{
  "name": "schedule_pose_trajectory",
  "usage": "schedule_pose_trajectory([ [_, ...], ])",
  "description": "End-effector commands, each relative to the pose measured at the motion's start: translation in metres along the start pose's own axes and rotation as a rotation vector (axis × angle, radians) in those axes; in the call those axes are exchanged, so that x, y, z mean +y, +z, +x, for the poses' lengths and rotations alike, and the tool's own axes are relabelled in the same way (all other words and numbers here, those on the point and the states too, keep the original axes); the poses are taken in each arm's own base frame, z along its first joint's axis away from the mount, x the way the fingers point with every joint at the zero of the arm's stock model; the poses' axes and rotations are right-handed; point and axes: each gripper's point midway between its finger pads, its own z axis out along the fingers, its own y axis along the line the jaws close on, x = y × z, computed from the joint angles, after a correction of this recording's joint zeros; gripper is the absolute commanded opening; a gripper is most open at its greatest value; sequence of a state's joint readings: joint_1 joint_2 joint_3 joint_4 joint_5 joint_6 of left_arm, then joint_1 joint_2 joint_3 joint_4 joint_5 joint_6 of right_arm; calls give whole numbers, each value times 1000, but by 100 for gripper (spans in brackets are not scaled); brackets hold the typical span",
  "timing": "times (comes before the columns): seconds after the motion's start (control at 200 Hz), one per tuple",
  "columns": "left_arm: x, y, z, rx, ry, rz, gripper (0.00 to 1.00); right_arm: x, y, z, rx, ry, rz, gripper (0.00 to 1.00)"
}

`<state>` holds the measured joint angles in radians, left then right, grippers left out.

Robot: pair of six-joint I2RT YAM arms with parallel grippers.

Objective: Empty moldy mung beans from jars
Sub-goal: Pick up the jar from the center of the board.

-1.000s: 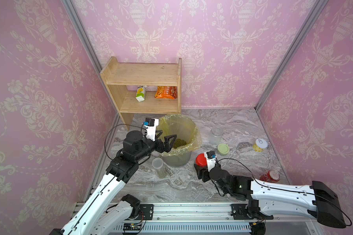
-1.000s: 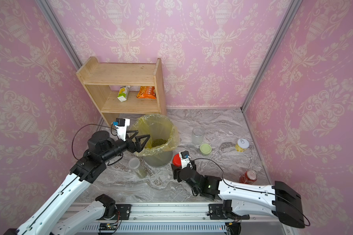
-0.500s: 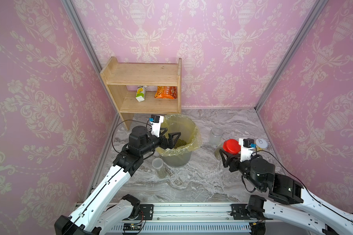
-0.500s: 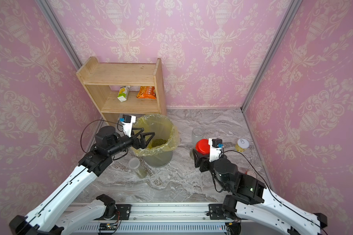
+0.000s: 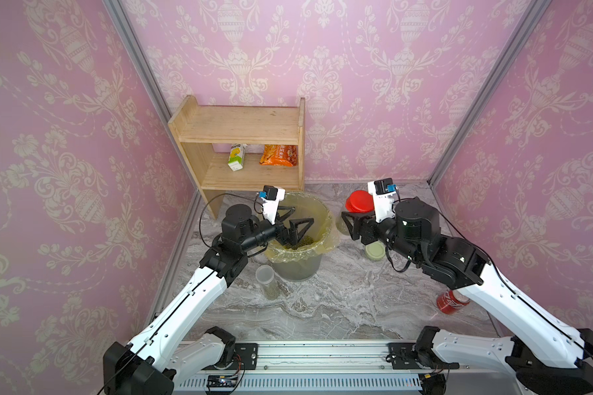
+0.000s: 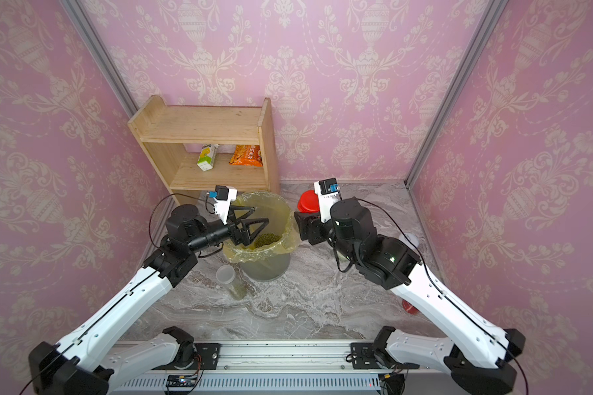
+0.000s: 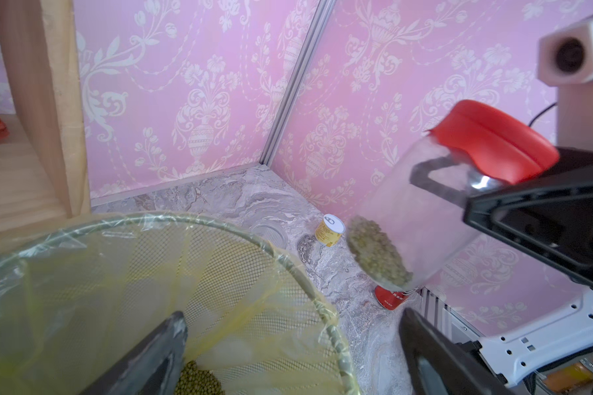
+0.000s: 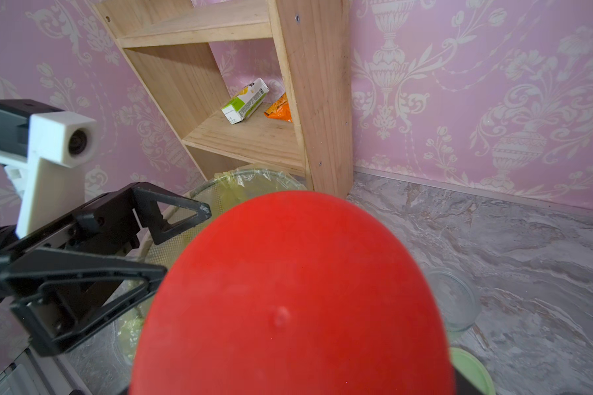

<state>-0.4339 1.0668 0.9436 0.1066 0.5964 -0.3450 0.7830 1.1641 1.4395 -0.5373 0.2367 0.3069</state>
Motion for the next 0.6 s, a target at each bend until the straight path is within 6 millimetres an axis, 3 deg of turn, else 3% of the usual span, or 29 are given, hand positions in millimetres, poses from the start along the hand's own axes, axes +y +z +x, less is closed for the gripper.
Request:
schedule_pose_trajectory([
  [0.0,-28,-9,-15,-55,116,127,97,25,6,-33,-38,30,-139,58],
  [0.285,-33,-11,-17,-110,165,162,97,48,36,-68,-29,137,-269,58],
  [0.59,-18,-8,-33,-197,228,75,99,64,50,-74,4,273,-391,56],
])
